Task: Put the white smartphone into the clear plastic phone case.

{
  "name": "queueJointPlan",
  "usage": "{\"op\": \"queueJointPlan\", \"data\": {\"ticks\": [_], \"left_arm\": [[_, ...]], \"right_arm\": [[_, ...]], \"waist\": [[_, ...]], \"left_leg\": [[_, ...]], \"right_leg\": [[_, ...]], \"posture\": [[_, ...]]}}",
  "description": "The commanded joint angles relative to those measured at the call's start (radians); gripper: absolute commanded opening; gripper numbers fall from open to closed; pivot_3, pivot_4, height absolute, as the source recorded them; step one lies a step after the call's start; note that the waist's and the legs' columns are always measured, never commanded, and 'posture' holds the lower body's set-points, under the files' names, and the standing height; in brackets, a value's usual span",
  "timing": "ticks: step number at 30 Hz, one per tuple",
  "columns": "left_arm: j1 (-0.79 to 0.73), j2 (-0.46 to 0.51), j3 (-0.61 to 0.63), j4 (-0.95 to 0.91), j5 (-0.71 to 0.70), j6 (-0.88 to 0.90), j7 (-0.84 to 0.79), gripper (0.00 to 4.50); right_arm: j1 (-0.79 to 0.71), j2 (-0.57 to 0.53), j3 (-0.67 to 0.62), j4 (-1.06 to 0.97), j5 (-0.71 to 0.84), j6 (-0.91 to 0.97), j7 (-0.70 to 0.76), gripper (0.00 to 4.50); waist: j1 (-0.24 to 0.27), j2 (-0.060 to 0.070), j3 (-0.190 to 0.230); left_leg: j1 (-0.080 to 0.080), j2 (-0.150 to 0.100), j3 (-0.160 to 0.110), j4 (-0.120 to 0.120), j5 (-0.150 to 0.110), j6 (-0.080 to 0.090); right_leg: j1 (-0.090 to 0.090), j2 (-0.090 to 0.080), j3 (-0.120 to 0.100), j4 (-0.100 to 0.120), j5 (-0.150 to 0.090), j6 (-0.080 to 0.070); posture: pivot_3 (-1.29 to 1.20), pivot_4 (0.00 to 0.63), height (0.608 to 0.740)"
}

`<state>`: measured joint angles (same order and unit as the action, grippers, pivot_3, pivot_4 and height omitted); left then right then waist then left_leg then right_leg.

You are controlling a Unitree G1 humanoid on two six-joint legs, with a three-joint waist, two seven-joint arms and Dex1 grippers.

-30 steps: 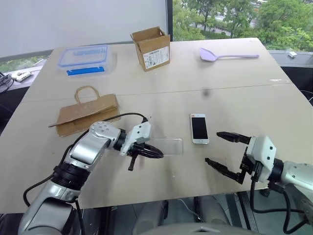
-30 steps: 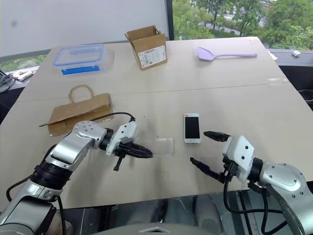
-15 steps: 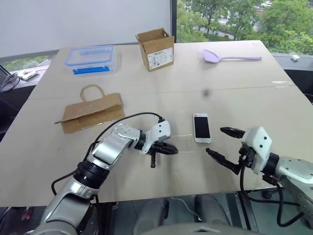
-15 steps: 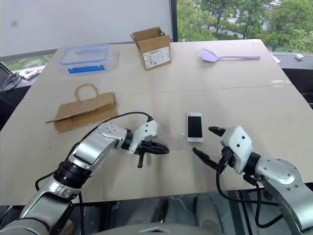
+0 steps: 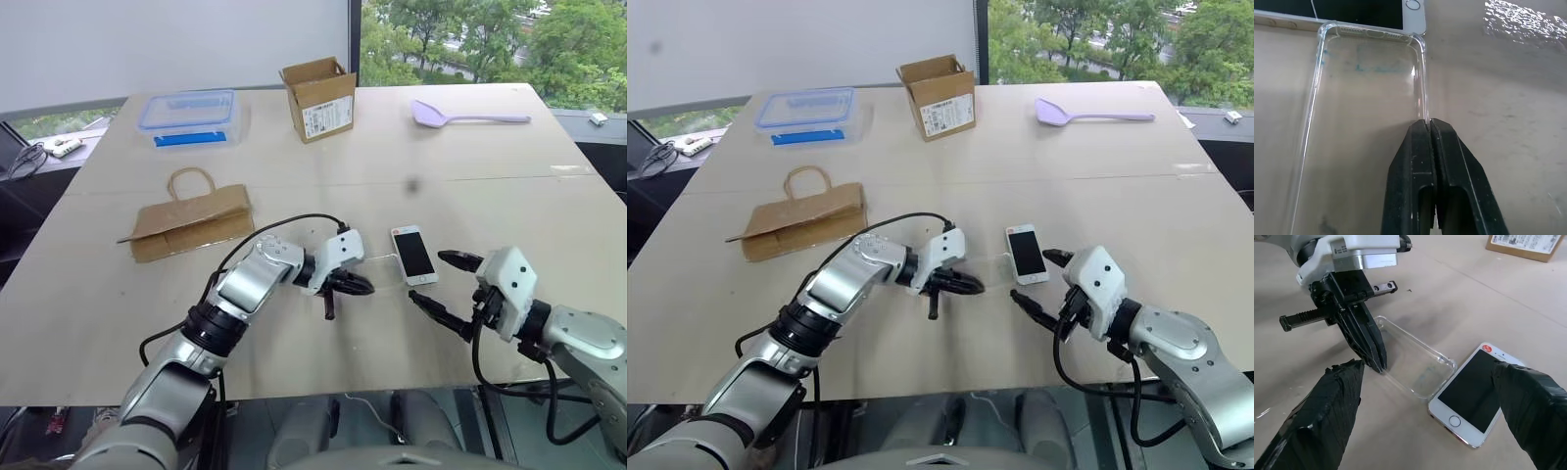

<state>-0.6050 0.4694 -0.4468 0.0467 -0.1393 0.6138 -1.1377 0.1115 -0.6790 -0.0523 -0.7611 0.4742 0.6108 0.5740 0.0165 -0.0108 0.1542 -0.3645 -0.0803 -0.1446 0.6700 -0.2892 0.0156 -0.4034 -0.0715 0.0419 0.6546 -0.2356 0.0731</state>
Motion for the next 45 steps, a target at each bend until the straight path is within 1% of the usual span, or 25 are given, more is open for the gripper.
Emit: {"op": "queueJointPlan", "data": {"ticks": [1, 3, 5, 6, 9, 11, 14, 16, 20, 23, 27, 31, 33, 37, 40, 45], "left_arm": [[-0.003, -0.014, -0.026, 0.011, 0.024, -0.006, 0.016, 0.02], [0.007, -0.004, -0.01, -0.02, -0.002, 0.011, -0.004, 0.02], [0.014, 0.005, 0.025, -0.052, -0.04, 0.044, -0.012, 0.56], [0.014, 0.008, 0.039, -0.063, -0.051, 0.064, -0.008, 0.75], [0.043, 0.067, 0.064, -0.137, -0.077, 0.084, -0.028, 2.17], [0.073, 0.09, 0.092, -0.18, -0.087, 0.069, -0.011, 3.25], [0.125, 0.112, 0.164, -0.255, -0.135, 0.064, 0.001, 4.49], [0.15, 0.118, 0.212, -0.296, -0.172, 0.084, 0.016, 4.49], [0.237, 0.182, 0.283, -0.374, -0.204, 0.019, 0.007, 4.49], [0.284, 0.211, 0.324, -0.395, -0.224, 0.004, 0.016, 4.49], [0.336, 0.23, 0.363, -0.402, -0.226, -0.02, 0.047, 4.49], [0.369, 0.236, 0.376, -0.39, -0.224, -0.039, 0.075, 4.49], [0.382, 0.238, 0.376, -0.386, -0.221, -0.055, 0.082, 4.49], [0.405, 0.238, 0.385, -0.395, -0.228, -0.064, 0.099, 4.49], [0.415, 0.24, 0.385, -0.398, -0.23, -0.075, 0.103, 4.49], [0.421, 0.245, 0.4, -0.408, -0.252, -0.086, 0.097, 4.49]], "right_arm": [[-0.025, 0.004, -0.01, 0.006, -0.009, 0.038, -0.037, 4.5], [-0.048, 0.012, 0.002, 0.027, -0.017, 0.082, -0.07, 4.5], [-0.071, 0.024, 0.009, 0.044, -0.023, 0.115, -0.1, 4.5], [-0.079, 0.032, 0.011, 0.049, -0.024, 0.125, -0.109, 4.5], [-0.109, 0.059, 0.04, 0.068, -0.017, 0.158, -0.12, 4.5], [-0.124, 0.067, 0.077, 0.088, -0.043, 0.169, -0.13, 4.5], [-0.132, 0.07, 0.13, 0.124, -0.088, 0.168, -0.138, 4.5], [-0.135, 0.08, 0.147, 0.151, -0.107, 0.163, -0.145, 4.5], [-0.158, 0.123, 0.182, 0.212, -0.134, 0.161, -0.156, 4.5], [-0.172, 0.144, 0.192, 0.233, -0.146, 0.161, -0.155, 4.5], [-0.205, 0.139, 0.232, 0.29, -0.231, 0.146, -0.178, 4.5], [-0.247, 0.19, 0.193, 0.341, -0.254, 0.201, -0.25, 4.5], [-0.252, 0.178, 0.173, 0.355, -0.279, 0.221, -0.273, 4.5], [-0.256, 0.134, 0.154, 0.352, -0.294, 0.241, -0.263, 4.5], [-0.27, 0.1, 0.167, 0.359, -0.282, 0.237, -0.224, 4.5], [-0.331, 0.089, 0.185, 0.426, -0.257, 0.246, -0.178, 4.5]], "waist": [[0.0, 0.0, 0.0], [-0.001, 0.0, 0.0], [-0.003, 0.0, 0.0], [-0.004, 0.0, 0.0], [-0.008, 0.0, 0.0], [-0.02, 0.0, 0.0], [-0.027, 0.0, 0.0], [-0.028, 0.0, 0.001], [-0.031, 0.001, 0.001], [-0.031, 0.001, 0.001], [-0.031, 0.001, 0.001], [-0.032, 0.001, 0.001], [-0.03, 0.001, 0.001], [-0.023, 0.001, 0.001], [-0.018, 0.001, 0.001], [-0.02, 0.001, 0.001]], "left_leg": [[0.0, 0.0, 0.0, 0.0, 0.0, 0.0], [0.0, 0.0, 0.0, 0.0, 0.0, 0.0], [0.0, 0.0, 0.0, 0.0, 0.0, 0.0], [0.0, 0.0, 0.0, 0.0, 0.0, 0.0], [-0.001, 0.0, 0.0, -0.001, 0.0, 0.0], [-0.003, 0.001, 0.001, -0.002, 0.002, -0.005], [-0.005, 0.001, 0.001, -0.002, 0.002, -0.005], [-0.007, 0.001, 0.001, -0.002, 0.002, -0.005], [-0.008, 0.001, 0.0, -0.002, 0.002, -0.005], [-0.008, 0.001, 0.001, -0.003, 0.002, -0.005], [-0.008, 0.001, 0.001, -0.002, 0.002, -0.005], [-0.007, 0.001, 0.001, -0.002, 0.002, -0.004], [-0.006, 0.001, 0.001, -0.002, 0.002, -0.004], [-0.004, 0.0, 0.0, -0.002, 0.001, -0.003], [-0.004, -0.001, 0.0, -0.001, 0.001, -0.002], [-0.004, -0.001, 0.0, -0.002, 0.001, -0.002]], "right_leg": [[0.0, 0.0, 0.0, 0.0, 0.0, 0.0], [0.0, 0.0, 0.0, 0.0, 0.0, 0.0], [0.0, 0.0, 0.0, 0.0, 0.0, 0.0], [0.0, 0.0, 0.0, 0.0, 0.0, 0.0], [-0.003, 0.0, 0.0, 0.001, 0.0, 0.0], [-0.005, 0.0, 0.001, 0.002, 0.0, 0.0], [-0.007, 0.0, 0.002, 0.002, 0.0, 0.0], [-0.01, 0.0, 0.002, 0.001, 0.0, 0.0], [-0.01, 0.0, 0.001, 0.001, 0.0, 0.0], [-0.01, 0.0, 0.002, 0.001, 0.0, 0.0], [-0.01, 0.0, 0.001, 0.001, 0.0, 0.0], [-0.01, 0.0, 0.002, 0.002, 0.0, 0.0], [-0.01, 0.0, 0.002, 0.003, 0.0, 0.0], [-0.007, 0.0, 0.001, 0.003, 0.0, 0.0], [-0.007, -0.001, 0.001, 0.002, 0.0, 0.0], [-0.007, -0.001, 0.001, 0.002, 0.0, 0.0]], "posture": [[0.0, 0.15, 0.74], [0.0, 0.15, 0.74], [0.0, 0.15, 0.74], [0.0, 0.15, 0.74], [0.0, 0.15, 0.74], [0.0, 0.15, 0.74], [0.0, 0.15, 0.74], [0.0, 0.15, 0.74], [0.0, 0.15, 0.74], [0.0, 0.15, 0.74], [0.0, 0.15, 0.74], [0.0, 0.15, 0.74], [0.0, 0.15, 0.74], [0.0, 0.15, 0.74], [0.0, 0.15, 0.74], [0.0, 0.15, 0.74]]}}
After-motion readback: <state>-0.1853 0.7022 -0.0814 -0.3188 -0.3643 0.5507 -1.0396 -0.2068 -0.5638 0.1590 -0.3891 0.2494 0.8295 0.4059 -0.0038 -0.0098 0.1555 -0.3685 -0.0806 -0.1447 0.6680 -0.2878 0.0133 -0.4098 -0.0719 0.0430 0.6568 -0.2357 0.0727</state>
